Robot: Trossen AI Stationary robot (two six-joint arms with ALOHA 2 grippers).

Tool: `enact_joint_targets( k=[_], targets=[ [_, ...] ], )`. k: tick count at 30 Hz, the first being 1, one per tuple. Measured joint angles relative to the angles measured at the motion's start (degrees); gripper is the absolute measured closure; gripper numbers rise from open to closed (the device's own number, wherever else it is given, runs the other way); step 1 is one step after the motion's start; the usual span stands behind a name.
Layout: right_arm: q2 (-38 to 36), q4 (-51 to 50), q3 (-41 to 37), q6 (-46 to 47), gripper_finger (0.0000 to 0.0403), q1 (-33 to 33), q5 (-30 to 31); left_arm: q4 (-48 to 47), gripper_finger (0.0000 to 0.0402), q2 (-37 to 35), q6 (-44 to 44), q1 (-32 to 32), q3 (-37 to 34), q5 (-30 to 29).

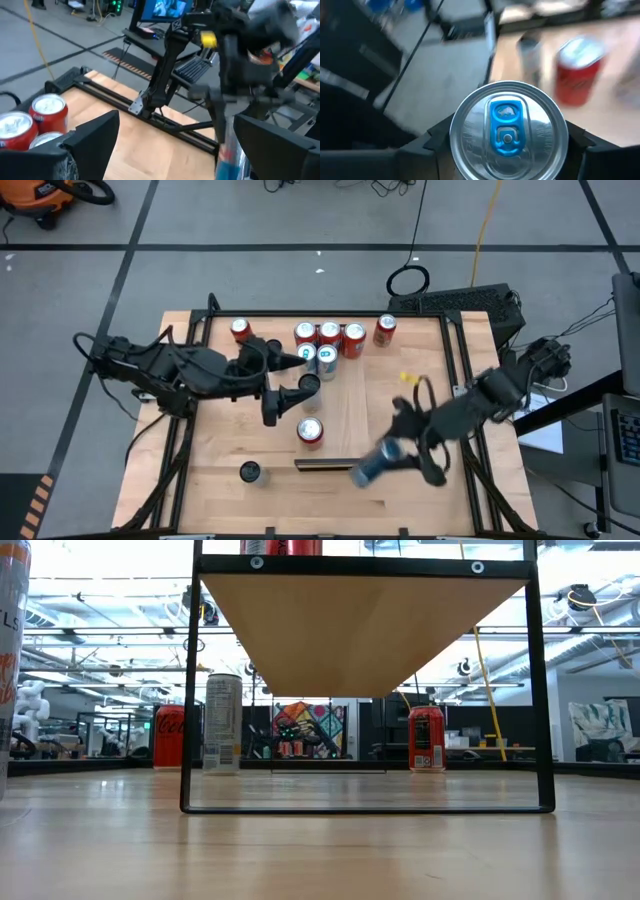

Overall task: Place canned beverage on shelf
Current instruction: Put the blue soda can on the shelf aligned with the other blue soda can

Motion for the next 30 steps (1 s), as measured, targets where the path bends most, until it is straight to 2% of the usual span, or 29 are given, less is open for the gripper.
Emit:
enact_joint_targets(
  k=[6,17,24,30],
  targets=[
    [0.0,0.2,5.0,0.1,0.0188,-6.3,5.0,0.9,0.0006,1.0,4.7,0.0,0.0,0.9],
    [0.0,5.8,6.7,0.1,0.0188,-13.8,5.0,5.3,0.0006,2.0,10.8,1.0,0.0,7.8],
    [-0.4,8.3,6.8,0.1,0.0188,-17.6,4.8,5.0,0.0006,2.4,11.7,1.3,-0.1,7.3],
    [-1.0,8.4,6.8,2.5,0.0188,-20.8,4.6,4.9,0.0006,2.3,15.7,1.2,-0.1,2.5]
  ],
)
